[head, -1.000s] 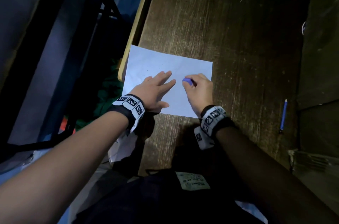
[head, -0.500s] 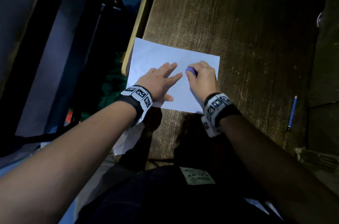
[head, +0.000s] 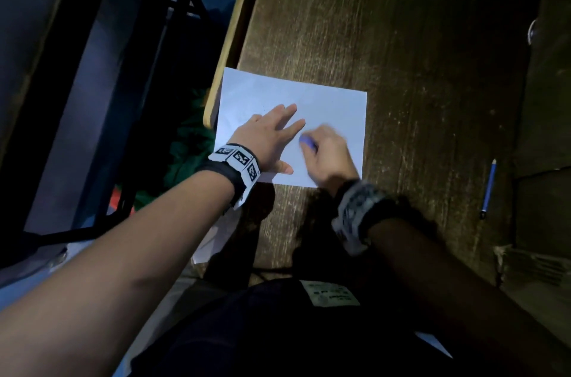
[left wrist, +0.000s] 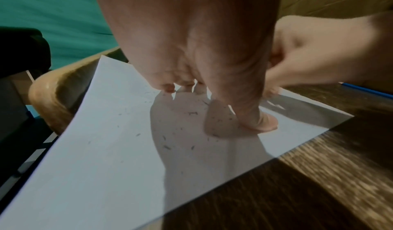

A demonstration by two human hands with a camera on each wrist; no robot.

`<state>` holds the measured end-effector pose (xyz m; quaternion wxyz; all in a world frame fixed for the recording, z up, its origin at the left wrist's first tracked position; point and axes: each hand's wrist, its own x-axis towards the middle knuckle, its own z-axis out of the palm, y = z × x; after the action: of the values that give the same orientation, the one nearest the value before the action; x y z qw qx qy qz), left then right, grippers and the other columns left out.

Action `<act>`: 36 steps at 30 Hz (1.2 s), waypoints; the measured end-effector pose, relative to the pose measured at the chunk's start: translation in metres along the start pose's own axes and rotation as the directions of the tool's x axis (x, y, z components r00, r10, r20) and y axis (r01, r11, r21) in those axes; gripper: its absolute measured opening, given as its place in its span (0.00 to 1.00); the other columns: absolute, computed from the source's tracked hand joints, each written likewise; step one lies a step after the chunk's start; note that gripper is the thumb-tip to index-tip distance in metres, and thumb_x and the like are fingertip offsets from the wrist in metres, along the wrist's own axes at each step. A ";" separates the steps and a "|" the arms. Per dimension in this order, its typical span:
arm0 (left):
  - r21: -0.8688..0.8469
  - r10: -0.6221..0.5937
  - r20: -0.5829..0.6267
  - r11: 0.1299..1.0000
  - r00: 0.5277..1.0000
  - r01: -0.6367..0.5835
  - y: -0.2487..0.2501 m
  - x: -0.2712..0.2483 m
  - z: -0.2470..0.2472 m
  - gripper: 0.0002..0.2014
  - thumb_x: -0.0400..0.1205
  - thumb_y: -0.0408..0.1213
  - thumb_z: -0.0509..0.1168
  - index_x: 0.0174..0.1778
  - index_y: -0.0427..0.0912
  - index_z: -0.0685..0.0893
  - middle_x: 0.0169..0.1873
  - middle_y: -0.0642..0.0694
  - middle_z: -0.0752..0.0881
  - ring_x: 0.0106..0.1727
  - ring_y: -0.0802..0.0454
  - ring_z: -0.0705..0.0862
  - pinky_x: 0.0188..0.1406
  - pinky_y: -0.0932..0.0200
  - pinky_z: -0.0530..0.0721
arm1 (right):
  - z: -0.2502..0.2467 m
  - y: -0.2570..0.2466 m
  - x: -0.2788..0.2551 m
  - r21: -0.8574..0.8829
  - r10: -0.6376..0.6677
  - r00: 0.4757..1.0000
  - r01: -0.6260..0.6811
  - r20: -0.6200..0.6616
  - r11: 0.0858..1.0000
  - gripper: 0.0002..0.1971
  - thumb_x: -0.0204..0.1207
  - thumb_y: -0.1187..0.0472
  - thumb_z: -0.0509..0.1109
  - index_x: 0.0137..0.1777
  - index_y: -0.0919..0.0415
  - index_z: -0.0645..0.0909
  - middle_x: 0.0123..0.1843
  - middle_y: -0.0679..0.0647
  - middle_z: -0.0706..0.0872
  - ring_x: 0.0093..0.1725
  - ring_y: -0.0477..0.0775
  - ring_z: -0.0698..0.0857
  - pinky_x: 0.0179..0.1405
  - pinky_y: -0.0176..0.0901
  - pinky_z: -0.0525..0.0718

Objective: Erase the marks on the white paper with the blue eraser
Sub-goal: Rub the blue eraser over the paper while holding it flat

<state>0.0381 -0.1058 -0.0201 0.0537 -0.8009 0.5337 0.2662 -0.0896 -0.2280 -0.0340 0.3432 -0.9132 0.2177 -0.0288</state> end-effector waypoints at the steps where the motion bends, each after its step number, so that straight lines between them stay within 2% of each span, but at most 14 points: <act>1: 0.014 0.004 -0.007 1.000 1.000 -0.004 0.001 -0.001 -0.002 0.55 0.75 0.68 0.72 0.91 0.51 0.49 0.89 0.43 0.43 0.88 0.43 0.49 0.83 0.42 0.63 | 0.004 -0.004 -0.020 0.016 -0.064 0.995 0.063 0.071 0.998 0.04 0.78 0.67 0.69 0.47 0.66 0.86 0.42 0.58 0.83 0.42 0.57 0.81 0.48 0.49 0.81; 4: 0.015 0.001 -0.009 1.000 1.000 -0.001 0.004 -0.004 -0.004 0.57 0.73 0.69 0.72 0.91 0.50 0.49 0.89 0.43 0.44 0.88 0.43 0.48 0.83 0.42 0.63 | -0.008 -0.002 -0.024 0.001 -0.114 0.970 0.117 0.215 0.993 0.04 0.77 0.64 0.70 0.43 0.61 0.86 0.40 0.55 0.82 0.40 0.55 0.80 0.46 0.52 0.81; 7: 0.014 -0.001 -0.002 1.000 1.000 0.001 0.005 -0.004 -0.001 0.61 0.70 0.71 0.73 0.91 0.50 0.47 0.89 0.42 0.43 0.89 0.42 0.47 0.83 0.40 0.62 | -0.020 0.006 0.023 -0.078 0.008 1.000 -0.006 0.026 0.997 0.08 0.82 0.60 0.66 0.48 0.60 0.86 0.45 0.55 0.83 0.44 0.53 0.81 0.48 0.41 0.79; 9: 0.047 -0.005 0.003 0.999 1.000 0.005 0.007 -0.005 0.001 0.65 0.66 0.75 0.74 0.90 0.49 0.46 0.88 0.42 0.42 0.89 0.41 0.46 0.83 0.39 0.63 | -0.021 0.010 0.040 -0.033 0.080 0.992 -0.084 -0.101 0.996 0.07 0.81 0.61 0.69 0.52 0.61 0.87 0.49 0.55 0.84 0.47 0.51 0.82 0.49 0.33 0.76; 12: 0.050 0.010 0.050 0.999 0.999 -0.012 -0.002 -0.009 -0.001 0.70 0.62 0.74 0.77 0.91 0.49 0.45 0.89 0.45 0.42 0.89 0.44 0.45 0.83 0.39 0.62 | -0.013 0.010 0.013 -0.013 0.023 0.999 -0.023 -0.038 1.000 0.06 0.80 0.63 0.69 0.51 0.61 0.87 0.46 0.53 0.83 0.44 0.46 0.80 0.47 0.26 0.73; 15: 0.058 0.057 0.073 0.996 0.996 -0.061 -0.017 -0.013 0.002 0.66 0.65 0.71 0.77 0.91 0.49 0.47 0.89 0.44 0.44 0.89 0.43 0.47 0.83 0.39 0.62 | -0.011 0.016 -0.020 0.007 -0.041 0.998 0.041 0.055 0.999 0.04 0.77 0.65 0.72 0.48 0.59 0.88 0.44 0.51 0.85 0.43 0.40 0.78 0.47 0.22 0.72; 21: 0.112 0.062 0.071 0.991 0.996 -0.070 -0.022 0.001 0.000 0.59 0.70 0.65 0.78 0.89 0.55 0.49 0.88 0.42 0.49 0.81 0.35 0.62 0.80 0.41 0.66 | -0.021 0.027 -0.006 -0.007 0.048 0.999 -0.048 -0.004 0.999 0.04 0.73 0.63 0.74 0.44 0.57 0.90 0.40 0.51 0.85 0.39 0.45 0.80 0.42 0.18 0.70; 25: 0.119 0.075 0.102 0.989 0.992 -0.087 -0.024 -0.002 -0.001 0.70 0.59 0.74 0.78 0.90 0.55 0.44 0.89 0.44 0.42 0.88 0.40 0.46 0.82 0.38 0.59 | -0.014 0.021 0.023 0.026 0.087 0.991 -0.085 -0.101 0.996 0.05 0.76 0.62 0.73 0.49 0.58 0.89 0.45 0.52 0.85 0.42 0.45 0.81 0.44 0.13 0.67; 27: 0.115 0.071 0.119 0.990 0.990 -0.085 -0.024 -0.005 -0.001 0.73 0.57 0.77 0.76 0.90 0.54 0.41 0.89 0.44 0.38 0.89 0.40 0.40 0.83 0.36 0.57 | -0.009 0.017 0.028 0.041 0.102 0.984 -0.097 -0.144 0.994 0.06 0.78 0.62 0.72 0.52 0.61 0.88 0.48 0.55 0.84 0.43 0.46 0.81 0.44 0.16 0.70; 29: 0.109 0.063 0.134 0.991 0.989 -0.078 -0.022 -0.005 -0.003 0.74 0.57 0.77 0.77 0.90 0.55 0.41 0.89 0.44 0.36 0.89 0.40 0.38 0.84 0.36 0.55 | 0.001 0.011 0.012 0.025 0.048 0.989 -0.045 -0.137 0.999 0.06 0.78 0.66 0.72 0.52 0.66 0.87 0.47 0.59 0.84 0.42 0.51 0.81 0.46 0.26 0.74; 31: 0.096 0.044 0.140 0.994 0.989 -0.058 -0.020 -0.005 -0.005 0.74 0.57 0.74 0.79 0.90 0.55 0.41 0.89 0.44 0.35 0.89 0.41 0.37 0.85 0.36 0.53 | 0.012 -0.001 -0.016 -0.010 -0.149 0.989 0.148 -0.026 0.989 0.02 0.74 0.71 0.73 0.45 0.68 0.87 0.40 0.61 0.84 0.39 0.56 0.81 0.45 0.39 0.78; 33: 0.093 0.037 0.138 0.994 0.990 -0.051 -0.019 -0.004 -0.007 0.74 0.57 0.74 0.79 0.90 0.55 0.40 0.89 0.45 0.35 0.89 0.41 0.36 0.85 0.36 0.53 | 0.008 -0.006 -0.028 0.010 -0.293 0.944 0.295 0.154 0.955 0.03 0.71 0.73 0.74 0.40 0.67 0.86 0.36 0.59 0.82 0.37 0.57 0.81 0.42 0.45 0.80; 34: 0.090 0.037 0.136 0.995 0.990 -0.049 -0.019 -0.004 -0.007 0.75 0.56 0.74 0.79 0.90 0.55 0.40 0.89 0.46 0.35 0.89 0.41 0.36 0.85 0.36 0.53 | 0.002 -0.005 -0.016 0.011 -0.297 0.935 0.301 0.195 0.954 0.02 0.72 0.72 0.73 0.39 0.66 0.86 0.37 0.59 0.82 0.37 0.58 0.81 0.42 0.49 0.81; 36: 0.079 0.031 0.134 0.996 0.991 -0.042 -0.019 -0.002 -0.006 0.77 0.54 0.74 0.80 0.90 0.54 0.39 0.89 0.46 0.35 0.89 0.42 0.37 0.85 0.36 0.54 | -0.008 -0.001 0.018 -0.044 -0.151 0.982 0.157 0.111 0.987 0.05 0.78 0.66 0.70 0.42 0.64 0.86 0.40 0.59 0.82 0.39 0.58 0.82 0.46 0.53 0.81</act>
<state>0.0563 -0.0979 -0.0179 0.1167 -0.7687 0.5540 0.2977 -0.0750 -0.2398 -0.0291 0.3270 -0.9363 0.1283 -0.0003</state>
